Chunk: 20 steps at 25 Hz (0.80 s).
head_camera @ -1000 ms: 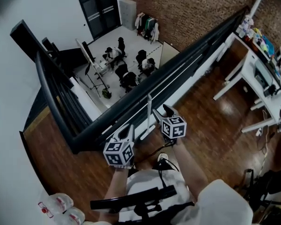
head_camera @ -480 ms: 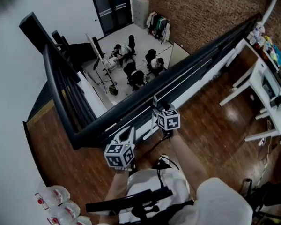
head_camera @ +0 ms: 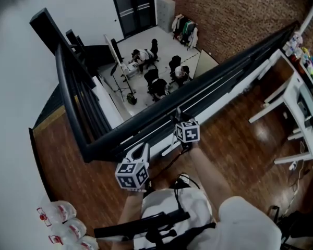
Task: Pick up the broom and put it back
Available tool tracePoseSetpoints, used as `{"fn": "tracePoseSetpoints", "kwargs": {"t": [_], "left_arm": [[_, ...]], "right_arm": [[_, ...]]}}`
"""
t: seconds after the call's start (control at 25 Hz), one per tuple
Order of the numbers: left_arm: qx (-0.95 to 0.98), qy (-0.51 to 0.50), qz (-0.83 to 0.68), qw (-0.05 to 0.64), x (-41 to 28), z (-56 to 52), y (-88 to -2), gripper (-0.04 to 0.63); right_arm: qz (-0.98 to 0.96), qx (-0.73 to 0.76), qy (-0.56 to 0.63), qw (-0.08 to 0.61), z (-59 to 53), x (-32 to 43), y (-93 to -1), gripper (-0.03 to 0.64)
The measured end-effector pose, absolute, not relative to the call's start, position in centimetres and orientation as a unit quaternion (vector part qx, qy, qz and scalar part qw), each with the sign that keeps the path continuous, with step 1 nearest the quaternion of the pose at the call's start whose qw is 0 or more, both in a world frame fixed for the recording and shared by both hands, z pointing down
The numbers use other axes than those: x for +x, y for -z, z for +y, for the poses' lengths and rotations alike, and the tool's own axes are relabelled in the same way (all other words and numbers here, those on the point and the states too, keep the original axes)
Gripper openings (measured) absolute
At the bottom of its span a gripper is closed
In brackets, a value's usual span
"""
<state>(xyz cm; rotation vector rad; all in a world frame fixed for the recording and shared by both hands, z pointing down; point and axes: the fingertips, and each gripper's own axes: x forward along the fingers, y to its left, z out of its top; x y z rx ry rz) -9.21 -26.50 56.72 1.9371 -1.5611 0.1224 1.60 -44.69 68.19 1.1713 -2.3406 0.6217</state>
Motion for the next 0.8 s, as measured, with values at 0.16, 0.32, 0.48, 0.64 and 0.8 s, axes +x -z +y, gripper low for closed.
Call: {"fn": "tracePoseSetpoints", "kwargs": {"t": [0.16,0.32,0.48,0.64,0.8], "left_arm": [[0.726,-0.043,-0.607,0.32,-10.3,-25.8,-56.6,-0.012],[0.722,-0.04,-0.612,0.32,-10.7,-25.4,-56.6,-0.012],[0.726,-0.043,-0.607,0.32,-10.7,-25.3,-56.6,-0.012],[0.737,-0.047,-0.595,0.318,-10.3,-25.3,-56.5,-0.012],[0.753,-0.051,-0.577,0.314,-9.3,-25.5,-56.2,-0.012]], "right_arm": [[-0.843,0.437,-0.217,0.227,-45.0,1.9,-68.4,0.187],[-0.841,0.441,-0.213,0.229,-45.1,2.2,-68.8,0.14],[-0.844,0.439,-0.196,0.237,-44.3,2.1,-68.5,0.13],[-0.845,0.439,-0.191,0.238,-42.7,2.2,-68.7,0.129],[-0.842,0.447,-0.186,0.239,-41.2,3.4,-68.2,0.127]]}}
